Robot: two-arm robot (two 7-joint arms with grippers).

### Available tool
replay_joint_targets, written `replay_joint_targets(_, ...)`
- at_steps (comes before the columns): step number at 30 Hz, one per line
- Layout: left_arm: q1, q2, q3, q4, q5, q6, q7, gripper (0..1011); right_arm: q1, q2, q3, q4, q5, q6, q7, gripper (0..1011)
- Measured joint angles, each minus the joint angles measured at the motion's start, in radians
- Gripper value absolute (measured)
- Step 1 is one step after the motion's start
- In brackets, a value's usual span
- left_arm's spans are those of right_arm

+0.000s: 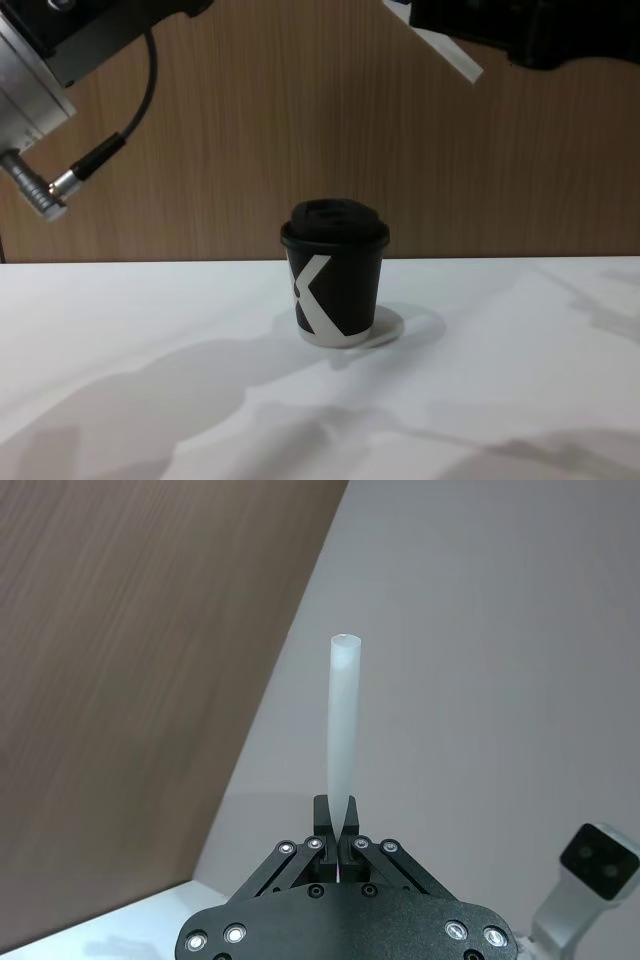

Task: Pick up the straw with one hand, pass it to the other hand, and insert it into the cup.

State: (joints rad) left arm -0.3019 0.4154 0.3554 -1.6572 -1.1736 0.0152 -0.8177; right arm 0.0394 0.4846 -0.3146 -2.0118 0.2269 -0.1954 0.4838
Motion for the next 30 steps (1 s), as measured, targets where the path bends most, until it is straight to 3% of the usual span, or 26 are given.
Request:
replay_joint_targets(11,0.006,0.009,0.004,-0.025,0.084,-0.055,0.089,12,0.000,0.000,0.000,0.000,0.000,0.000,0.000,1001)
replay_joint_targets(20,-0.007,0.010,0.019,-0.048,0.196,-0.099,0.191,12,0.000,0.000,0.000,0.000,0.000,0.000,0.000,1001)
replay_joint_targets(22,-0.016,0.012,0.026,-0.057,0.245,-0.107,0.228,12,0.000,0.000,0.000,0.000,0.000,0.000,0.000,1001)
replay_joint_targets(30,-0.043,0.023,0.042,-0.082,0.351,-0.110,0.301,12,0.000,0.000,0.000,0.000,0.000,0.000,0.000,1001)
